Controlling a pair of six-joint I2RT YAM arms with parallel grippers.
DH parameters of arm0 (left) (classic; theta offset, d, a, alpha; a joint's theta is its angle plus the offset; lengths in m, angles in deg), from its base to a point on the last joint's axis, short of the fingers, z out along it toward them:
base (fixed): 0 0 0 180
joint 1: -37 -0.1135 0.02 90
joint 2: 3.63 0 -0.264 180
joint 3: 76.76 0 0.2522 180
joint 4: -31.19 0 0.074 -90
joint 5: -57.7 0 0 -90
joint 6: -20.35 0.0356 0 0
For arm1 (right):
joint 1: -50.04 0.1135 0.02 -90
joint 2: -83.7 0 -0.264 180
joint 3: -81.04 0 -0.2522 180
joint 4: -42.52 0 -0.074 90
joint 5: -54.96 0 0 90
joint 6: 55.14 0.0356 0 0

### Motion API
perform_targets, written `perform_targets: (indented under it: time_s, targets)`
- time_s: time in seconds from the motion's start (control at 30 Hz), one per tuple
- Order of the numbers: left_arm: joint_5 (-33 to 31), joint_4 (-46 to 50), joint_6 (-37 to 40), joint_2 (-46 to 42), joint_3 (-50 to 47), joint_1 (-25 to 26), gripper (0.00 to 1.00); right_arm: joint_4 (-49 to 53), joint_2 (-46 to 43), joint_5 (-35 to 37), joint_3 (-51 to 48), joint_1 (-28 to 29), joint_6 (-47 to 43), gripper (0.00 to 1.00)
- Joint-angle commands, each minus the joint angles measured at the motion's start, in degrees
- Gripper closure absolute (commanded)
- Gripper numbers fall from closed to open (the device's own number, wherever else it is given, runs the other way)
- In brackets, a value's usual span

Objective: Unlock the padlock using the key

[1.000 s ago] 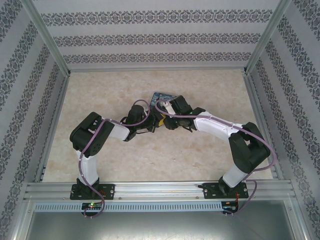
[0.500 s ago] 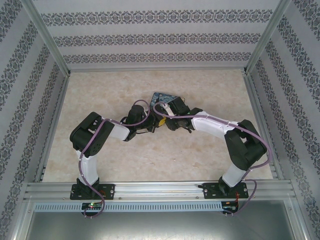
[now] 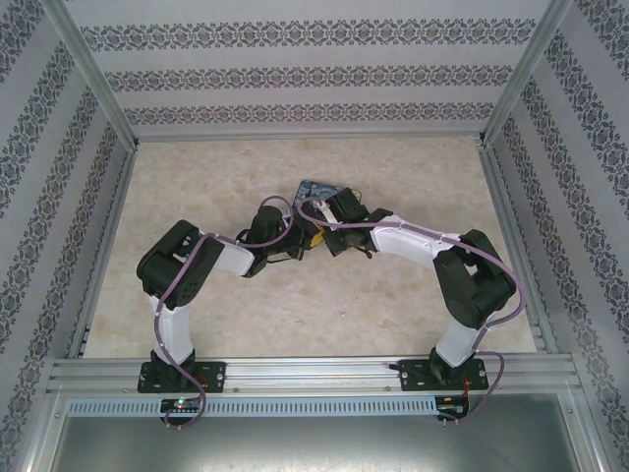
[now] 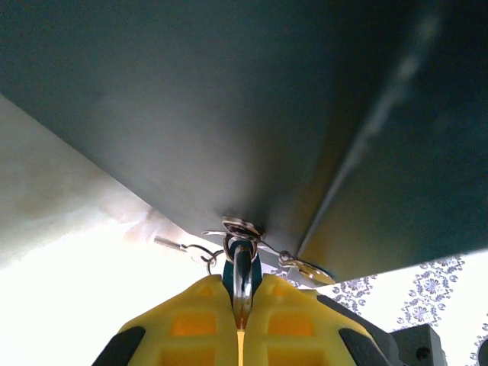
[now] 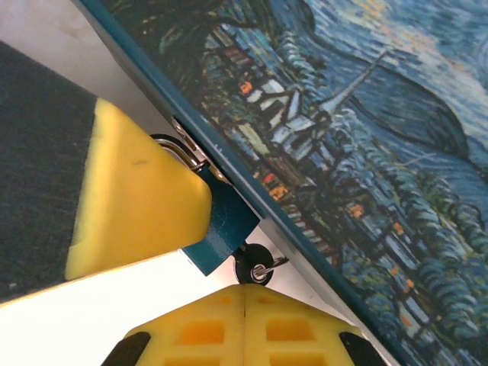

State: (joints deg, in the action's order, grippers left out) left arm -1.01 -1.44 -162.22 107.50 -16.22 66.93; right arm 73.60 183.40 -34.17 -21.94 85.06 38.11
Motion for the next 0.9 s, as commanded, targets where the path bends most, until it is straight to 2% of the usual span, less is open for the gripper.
perform_targets:
  time_s: [0.0,0.13,0.27,0.67,0.8,0.87]
  targets:
    - [3.47,-2.65,0.22,-3.93,0.81,0.4,1.0,-4.38,0.8,-5.64,0.58,-1.54,4.31,0.99]
    - [3.27,-2.44,0.39,-4.26,0.37,0.45,1.0,-8.17,-0.51,-16.11,-1.39,-4.86,9.88,1.0]
    - [3.25,-2.65,0.42,-3.97,0.17,0.39,1.0,-11.4,-1.48,-23.26,-3.25,-7.21,14.29,1.0]
    - [2.65,-3.03,0.21,-3.39,0.1,0.42,1.0,-15.15,-3.82,-29.01,-6.69,-10.06,20.47,1.0]
    - [2.54,-2.32,0.25,-3.34,0.54,0.4,1.0,-13.38,-5.97,-27.32,-7.11,-10.02,19.53,0.78]
    - [2.57,-2.06,0.3,-3.29,0.69,0.36,1.0,-12.41,-7.08,-26.32,-7.53,-10.1,18.93,0.73]
